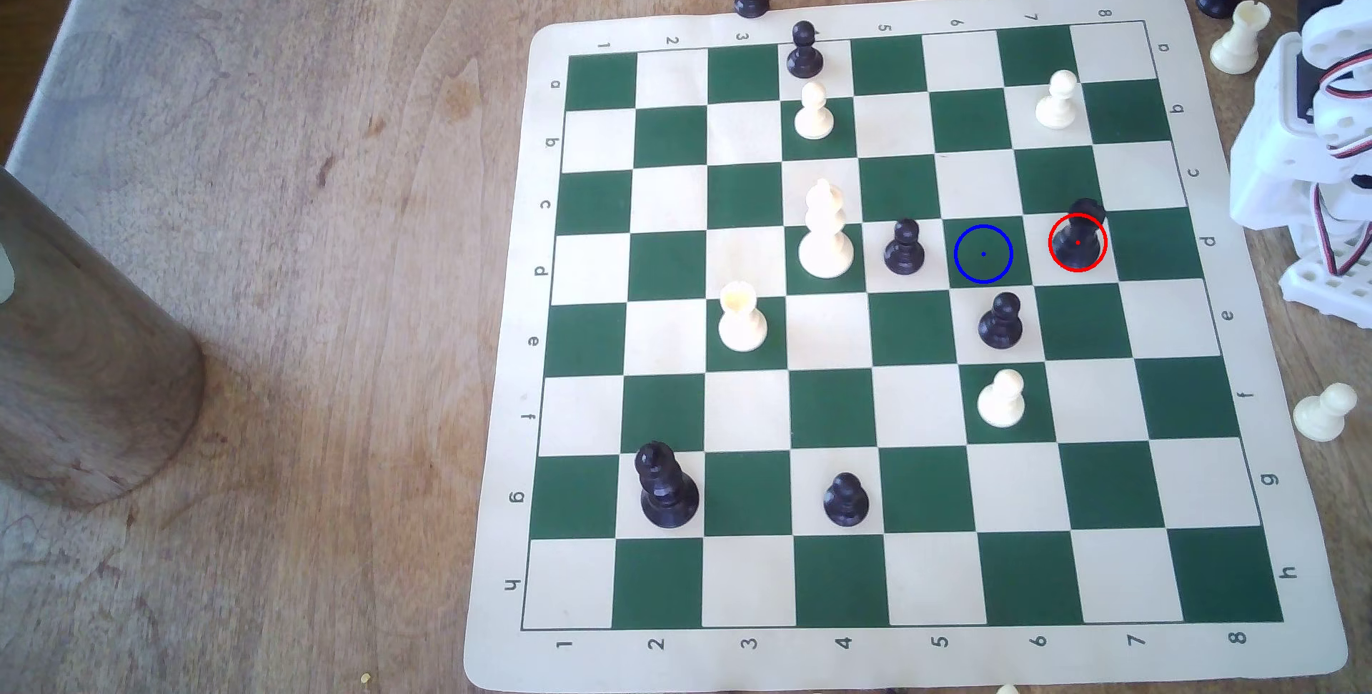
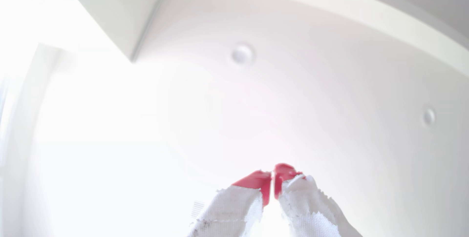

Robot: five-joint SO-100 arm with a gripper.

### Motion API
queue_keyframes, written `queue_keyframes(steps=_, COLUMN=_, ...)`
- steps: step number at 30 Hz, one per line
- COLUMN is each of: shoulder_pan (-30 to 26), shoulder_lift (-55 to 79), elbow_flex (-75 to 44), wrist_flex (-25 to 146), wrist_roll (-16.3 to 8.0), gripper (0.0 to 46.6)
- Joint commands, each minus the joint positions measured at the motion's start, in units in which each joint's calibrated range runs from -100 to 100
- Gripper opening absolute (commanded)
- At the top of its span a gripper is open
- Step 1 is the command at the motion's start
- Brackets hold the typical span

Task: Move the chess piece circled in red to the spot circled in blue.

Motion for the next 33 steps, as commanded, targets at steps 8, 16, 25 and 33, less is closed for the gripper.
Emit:
queue_keyframes(steps=8, shoulder_pan=-5.0, shoulder_lift=-0.1, elbow_flex=-2.6, wrist_flex=11.9, wrist_roll=0.1, gripper=0.2)
queue_keyframes(steps=16, shoulder_pan=-7.1, shoulder_lift=-0.2, elbow_flex=-22.0, wrist_flex=61.7, wrist_roll=0.0, gripper=0.2)
queue_keyframes(steps=25, shoulder_pan=-6.4, shoulder_lift=-0.2, elbow_flex=-33.7, wrist_flex=105.3, wrist_roll=-0.1, gripper=0.2)
queue_keyframes(steps=33, shoulder_pan=-7.8, shoulder_lift=0.0, elbow_flex=-39.6, wrist_flex=137.7, wrist_roll=-0.3, gripper=0.5)
